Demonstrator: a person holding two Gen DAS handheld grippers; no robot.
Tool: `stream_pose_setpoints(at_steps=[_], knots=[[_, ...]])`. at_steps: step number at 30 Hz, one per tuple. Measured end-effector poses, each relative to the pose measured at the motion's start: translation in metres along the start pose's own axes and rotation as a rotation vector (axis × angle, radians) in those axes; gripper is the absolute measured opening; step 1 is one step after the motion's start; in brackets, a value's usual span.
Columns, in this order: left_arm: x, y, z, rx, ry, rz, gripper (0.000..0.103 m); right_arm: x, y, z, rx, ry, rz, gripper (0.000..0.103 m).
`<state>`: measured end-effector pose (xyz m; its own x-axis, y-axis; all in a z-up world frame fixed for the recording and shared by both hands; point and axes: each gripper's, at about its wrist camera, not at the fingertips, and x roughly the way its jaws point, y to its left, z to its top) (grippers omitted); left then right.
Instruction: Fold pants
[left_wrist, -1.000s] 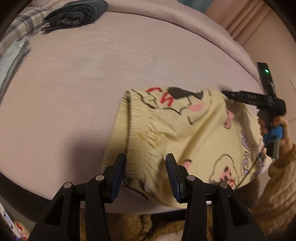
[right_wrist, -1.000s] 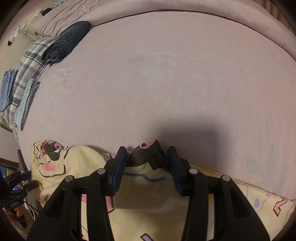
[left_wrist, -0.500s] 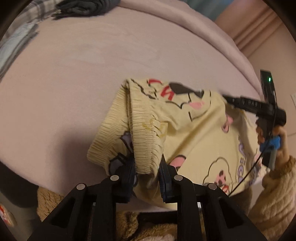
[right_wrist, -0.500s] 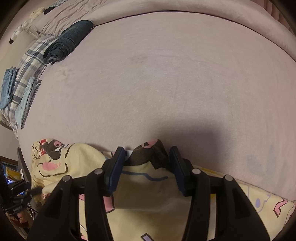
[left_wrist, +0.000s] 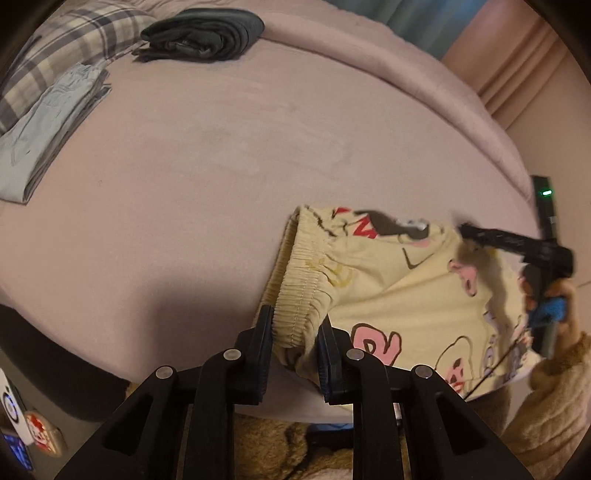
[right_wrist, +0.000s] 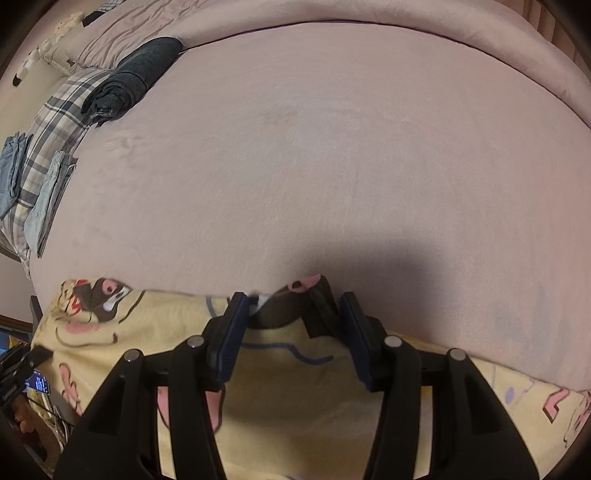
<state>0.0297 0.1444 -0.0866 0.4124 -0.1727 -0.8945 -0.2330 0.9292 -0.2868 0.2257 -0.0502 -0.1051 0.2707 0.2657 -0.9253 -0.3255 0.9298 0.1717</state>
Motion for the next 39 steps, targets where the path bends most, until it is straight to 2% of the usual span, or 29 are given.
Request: stream_pose_setpoints(at_steps=[1, 7, 12, 15, 19, 21, 22, 23, 24, 25, 28, 31, 34, 37, 39], knots=[[0.003, 0.000, -0.002, 0.018, 0.008, 0.024, 0.021, -0.005, 0.000, -0.003, -0.002, -0.004, 0.003, 0.051], [0.021, 0.004, -0.006, 0.061, 0.062, 0.053, 0.024, -0.023, -0.011, -0.021, 0.001, -0.010, 0.034, 0.051], [0.025, -0.010, -0.010, 0.138, 0.044, 0.131, 0.026, -0.012, -0.018, -0.012, 0.053, 0.002, 0.039, 0.051], [0.025, -0.007, -0.011, 0.132, 0.042, 0.127, 0.026, -0.008, -0.016, -0.001, 0.060, -0.005, 0.060, 0.051], [0.028, 0.000, -0.009, 0.081, 0.056, 0.089, 0.030, 0.002, -0.015, 0.013, 0.056, 0.008, 0.011, 0.052], [0.029, 0.002, -0.008, 0.067, 0.059, 0.075, 0.031, 0.004, -0.017, 0.015, 0.059, 0.012, 0.033, 0.053], [0.029, 0.002, -0.008, 0.063, 0.062, 0.071, 0.031, 0.006, -0.017, 0.015, 0.060, 0.019, 0.072, 0.053], [0.030, 0.002, -0.009, 0.064, 0.063, 0.070, 0.031, 0.009, -0.015, 0.014, 0.054, 0.024, 0.100, 0.050], [0.031, 0.002, -0.009, 0.066, 0.063, 0.072, 0.031, 0.010, -0.014, 0.013, 0.042, 0.021, 0.120, 0.028], [0.031, 0.001, -0.009, 0.067, 0.063, 0.074, 0.031, 0.013, -0.010, 0.011, 0.014, 0.016, 0.124, 0.009], [0.031, 0.000, -0.008, 0.066, 0.061, 0.074, 0.031, 0.014, -0.008, 0.010, 0.034, -0.010, 0.101, 0.009], [0.032, 0.000, -0.008, 0.065, 0.062, 0.072, 0.031, 0.007, -0.013, 0.017, 0.091, -0.060, 0.115, 0.009], [0.031, 0.002, -0.009, 0.063, 0.062, 0.075, 0.032, 0.021, -0.014, 0.019, 0.080, -0.033, 0.080, 0.008], [0.029, 0.003, -0.012, 0.059, 0.060, 0.076, 0.033, 0.024, -0.013, 0.017, 0.079, -0.056, 0.080, 0.009], [0.029, 0.004, -0.013, 0.057, 0.059, 0.076, 0.034, 0.019, -0.013, 0.017, 0.073, -0.051, 0.082, 0.014]])
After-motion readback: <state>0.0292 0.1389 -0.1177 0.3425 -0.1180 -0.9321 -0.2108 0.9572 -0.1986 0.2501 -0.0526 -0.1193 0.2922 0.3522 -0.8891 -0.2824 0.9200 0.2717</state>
